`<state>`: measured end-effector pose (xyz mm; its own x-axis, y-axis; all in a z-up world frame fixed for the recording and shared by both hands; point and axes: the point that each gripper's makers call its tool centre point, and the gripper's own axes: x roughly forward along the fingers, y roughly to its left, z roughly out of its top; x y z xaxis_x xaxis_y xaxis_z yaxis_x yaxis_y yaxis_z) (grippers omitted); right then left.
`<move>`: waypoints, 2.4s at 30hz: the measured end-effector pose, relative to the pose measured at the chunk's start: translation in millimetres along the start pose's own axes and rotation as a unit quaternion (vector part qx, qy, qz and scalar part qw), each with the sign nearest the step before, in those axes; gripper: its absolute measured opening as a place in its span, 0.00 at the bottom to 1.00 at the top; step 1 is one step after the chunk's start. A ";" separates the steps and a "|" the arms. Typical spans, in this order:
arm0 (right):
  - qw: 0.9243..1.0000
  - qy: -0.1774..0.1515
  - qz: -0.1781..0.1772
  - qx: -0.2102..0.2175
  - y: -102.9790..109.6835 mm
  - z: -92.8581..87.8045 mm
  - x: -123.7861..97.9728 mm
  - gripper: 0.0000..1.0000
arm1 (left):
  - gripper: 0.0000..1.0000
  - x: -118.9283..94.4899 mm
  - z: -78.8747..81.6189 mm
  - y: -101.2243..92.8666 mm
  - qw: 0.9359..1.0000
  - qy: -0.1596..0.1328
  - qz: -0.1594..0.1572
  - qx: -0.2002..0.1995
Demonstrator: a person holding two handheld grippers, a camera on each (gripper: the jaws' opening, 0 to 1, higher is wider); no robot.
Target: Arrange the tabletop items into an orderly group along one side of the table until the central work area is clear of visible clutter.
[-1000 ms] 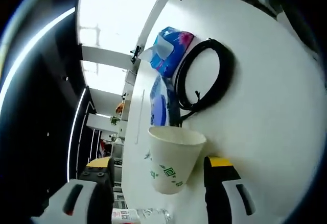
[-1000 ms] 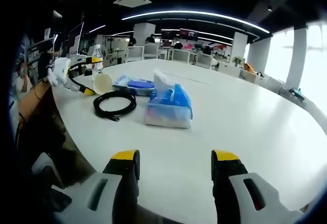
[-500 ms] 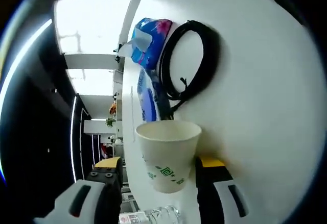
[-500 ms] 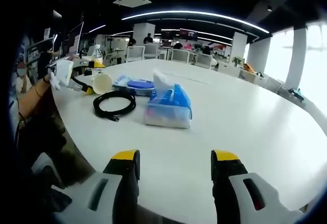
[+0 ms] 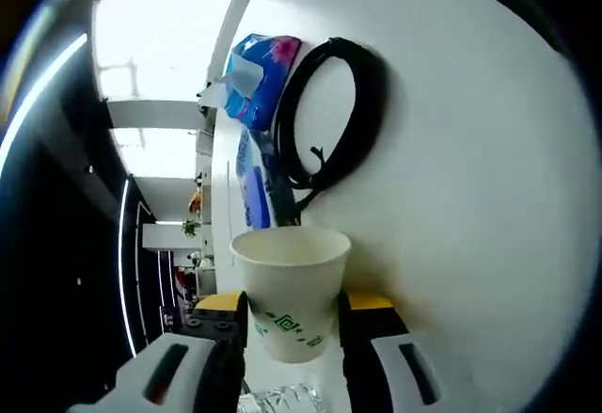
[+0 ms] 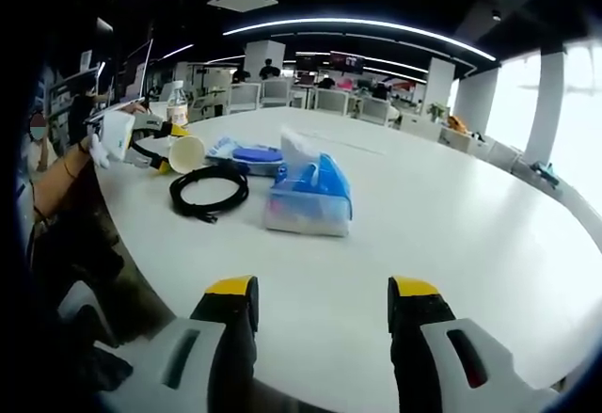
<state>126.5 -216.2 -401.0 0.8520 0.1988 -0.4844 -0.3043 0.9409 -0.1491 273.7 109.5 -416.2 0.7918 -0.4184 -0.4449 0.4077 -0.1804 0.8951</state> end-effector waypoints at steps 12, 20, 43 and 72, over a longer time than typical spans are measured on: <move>1.000 -0.002 -0.005 0.004 -2.8 0.4 -1.5 0.53 | 0.37 -1.2 0.0 0.5 1.000 0.000 0.008 0.003; 1.000 0.001 -0.005 0.005 -2.6 -2.0 -2.1 0.53 | 0.37 -2.9 -2.8 5.7 0.999 0.000 0.031 -0.005; 1.000 0.003 -0.005 0.004 -1.6 -2.0 -2.7 0.52 | 0.36 -21.7 -14.4 60.3 0.950 -0.079 0.157 -0.259; 1.000 0.004 -0.004 0.006 -2.2 -2.1 -0.9 0.52 | 0.37 -17.7 -69.9 61.7 0.788 -0.106 0.214 -0.568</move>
<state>125.5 -219.1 -402.0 0.8509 0.1883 -0.4904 -0.2920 0.9456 -0.1436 316.6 168.0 -355.0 0.9225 -0.3859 0.0125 0.3638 0.8796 0.3067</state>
